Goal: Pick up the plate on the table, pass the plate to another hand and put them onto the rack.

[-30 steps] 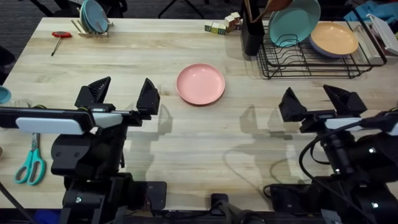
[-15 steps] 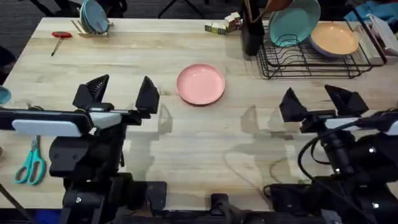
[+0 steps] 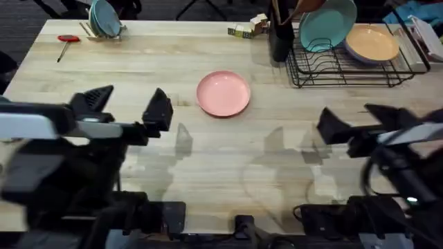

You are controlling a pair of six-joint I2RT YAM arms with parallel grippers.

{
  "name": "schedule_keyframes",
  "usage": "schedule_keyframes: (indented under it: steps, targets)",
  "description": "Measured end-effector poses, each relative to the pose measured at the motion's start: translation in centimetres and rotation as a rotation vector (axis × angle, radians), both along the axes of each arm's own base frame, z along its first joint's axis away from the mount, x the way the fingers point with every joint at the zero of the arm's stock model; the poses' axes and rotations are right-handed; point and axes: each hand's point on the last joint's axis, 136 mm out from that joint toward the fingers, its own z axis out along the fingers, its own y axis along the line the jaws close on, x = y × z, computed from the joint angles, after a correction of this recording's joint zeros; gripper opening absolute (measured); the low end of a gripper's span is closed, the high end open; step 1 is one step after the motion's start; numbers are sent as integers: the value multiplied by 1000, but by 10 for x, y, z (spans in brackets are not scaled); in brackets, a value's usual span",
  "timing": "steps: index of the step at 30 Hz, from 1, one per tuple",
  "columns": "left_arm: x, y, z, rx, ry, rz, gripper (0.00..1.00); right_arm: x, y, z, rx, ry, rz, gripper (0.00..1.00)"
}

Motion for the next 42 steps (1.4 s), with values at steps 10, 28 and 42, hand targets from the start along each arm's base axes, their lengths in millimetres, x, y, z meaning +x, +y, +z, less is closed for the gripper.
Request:
schedule_keyframes:
  steps: [10,28,42]
  targets:
    - [-6,-8,76,-90,165,-28,992,-11,3,95,17,156,13,993]
    - [36,-16,132,-114,329,-63,993,23,4,141,-7,412,31,994]
    - [48,-16,129,-114,336,-63,993,22,4,138,-14,429,36,994]
